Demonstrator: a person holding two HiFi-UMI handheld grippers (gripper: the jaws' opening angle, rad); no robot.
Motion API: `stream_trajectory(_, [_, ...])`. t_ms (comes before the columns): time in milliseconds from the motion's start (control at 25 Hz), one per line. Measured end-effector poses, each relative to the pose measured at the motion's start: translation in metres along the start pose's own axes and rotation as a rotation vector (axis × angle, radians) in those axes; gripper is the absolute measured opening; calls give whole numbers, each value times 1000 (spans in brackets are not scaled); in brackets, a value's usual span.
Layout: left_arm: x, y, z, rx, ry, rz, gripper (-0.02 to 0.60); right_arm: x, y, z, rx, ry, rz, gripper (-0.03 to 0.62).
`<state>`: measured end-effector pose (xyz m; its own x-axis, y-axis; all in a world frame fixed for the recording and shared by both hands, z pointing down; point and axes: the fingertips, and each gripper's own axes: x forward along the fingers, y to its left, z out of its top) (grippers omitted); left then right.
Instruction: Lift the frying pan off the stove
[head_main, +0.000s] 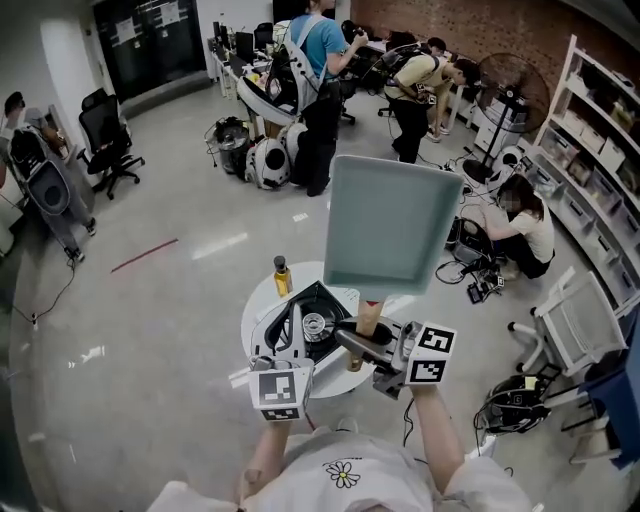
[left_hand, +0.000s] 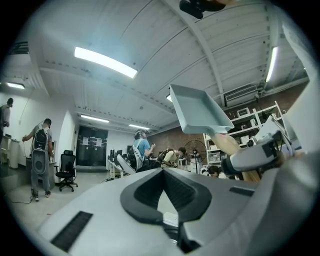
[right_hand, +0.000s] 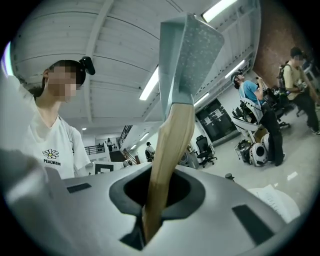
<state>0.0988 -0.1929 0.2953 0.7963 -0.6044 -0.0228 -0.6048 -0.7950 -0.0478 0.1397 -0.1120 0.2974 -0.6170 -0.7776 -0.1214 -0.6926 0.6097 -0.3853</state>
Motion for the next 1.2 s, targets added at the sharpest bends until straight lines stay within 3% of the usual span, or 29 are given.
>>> stream_trajectory(1200, [6, -17, -5, 6, 17, -27, -2, -21, 3, -9, -3, 14, -26, 35])
